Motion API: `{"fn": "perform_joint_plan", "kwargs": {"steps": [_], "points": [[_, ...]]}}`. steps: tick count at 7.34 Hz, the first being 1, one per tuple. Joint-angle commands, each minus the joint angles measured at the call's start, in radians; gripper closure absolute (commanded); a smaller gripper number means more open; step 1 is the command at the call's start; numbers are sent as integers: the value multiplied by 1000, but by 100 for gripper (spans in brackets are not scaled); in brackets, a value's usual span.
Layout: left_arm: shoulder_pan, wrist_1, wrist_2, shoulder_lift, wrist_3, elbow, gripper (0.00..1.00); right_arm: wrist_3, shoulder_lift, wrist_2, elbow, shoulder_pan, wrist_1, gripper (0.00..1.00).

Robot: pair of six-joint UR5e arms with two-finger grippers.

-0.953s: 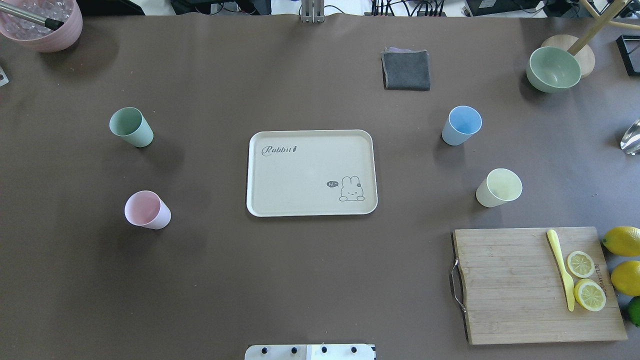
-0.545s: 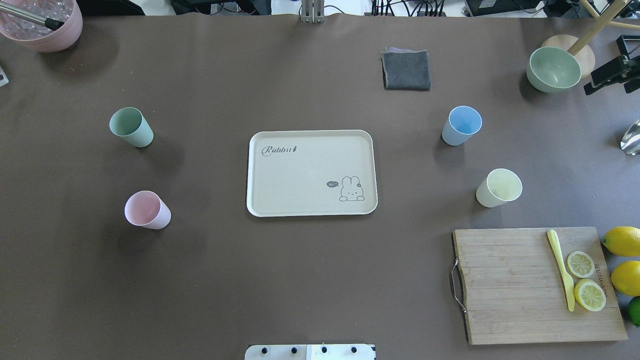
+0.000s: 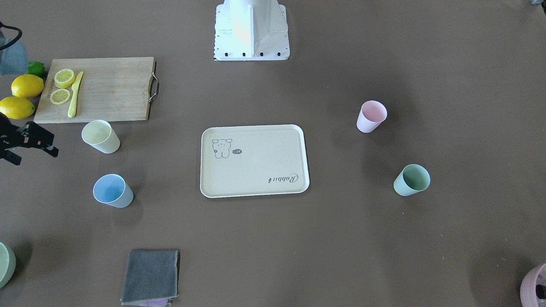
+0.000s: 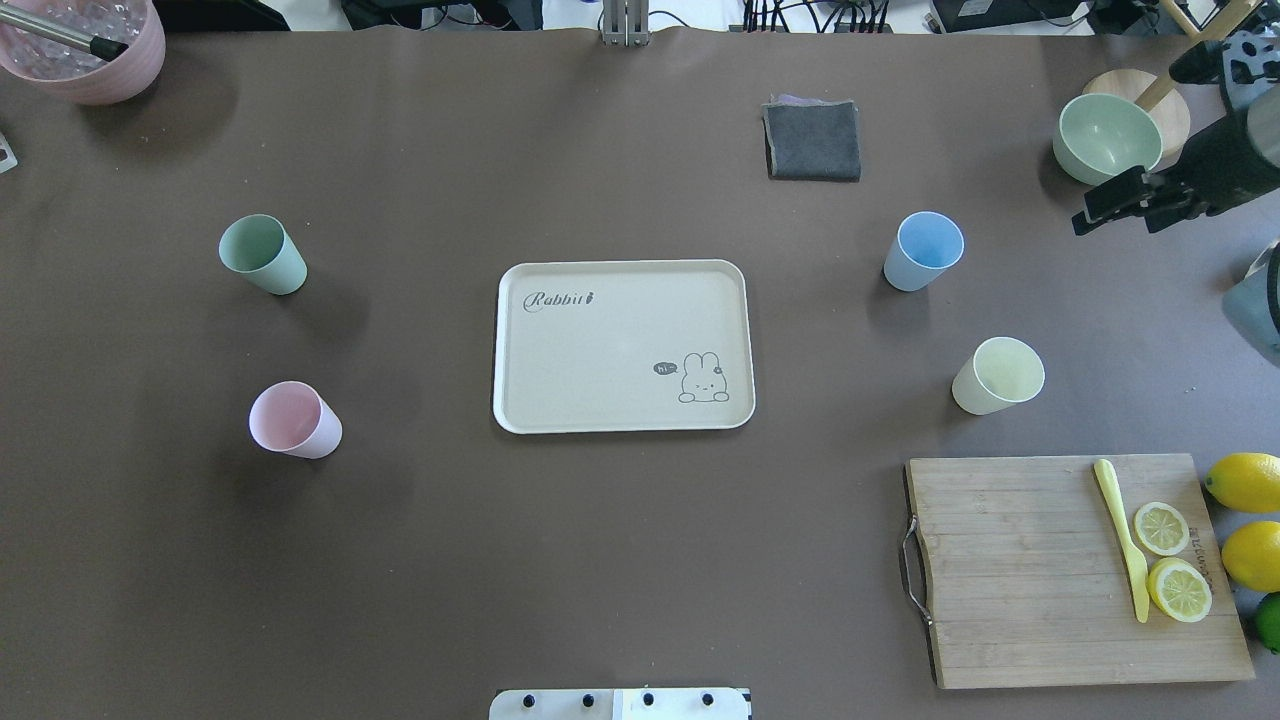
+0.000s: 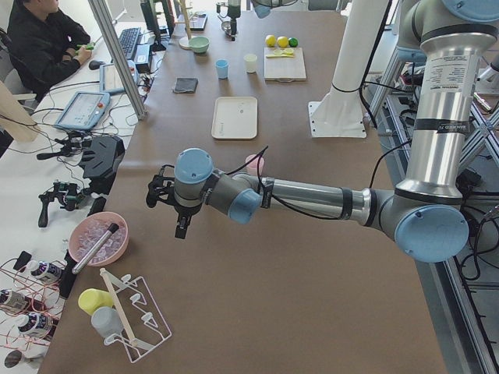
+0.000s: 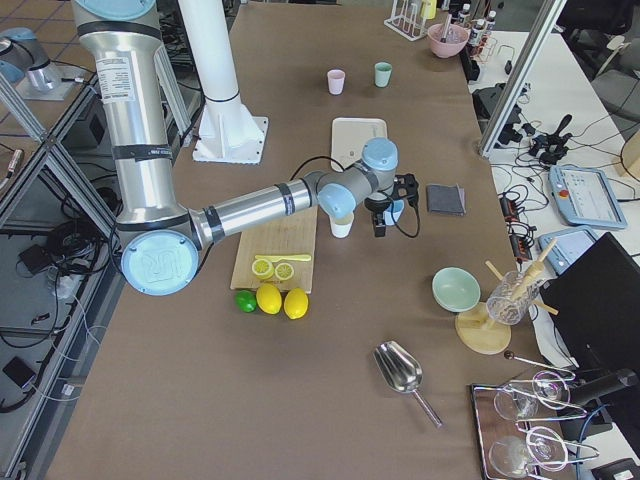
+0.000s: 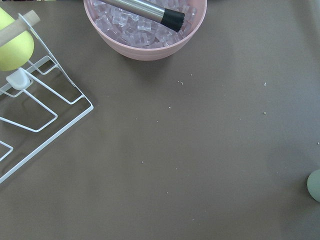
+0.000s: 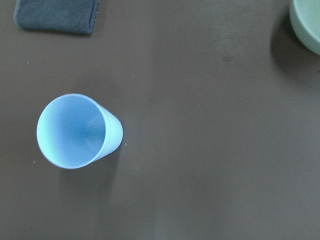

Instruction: Place all cups on tray

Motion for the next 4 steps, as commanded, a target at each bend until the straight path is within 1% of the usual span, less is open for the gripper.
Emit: {"fn": "perform_joint_plan", "kwargs": {"steps": [1, 2, 4], "points": [[0, -24, 0, 1, -1, 0, 2, 111, -48, -114, 81, -137, 7, 0], [0, -24, 1, 1, -3, 0, 2, 130, -55, -144, 76, -167, 7, 0], [0, -24, 0, 1, -5, -1, 2, 130, -81, -145, 69, -176, 7, 0]]}}
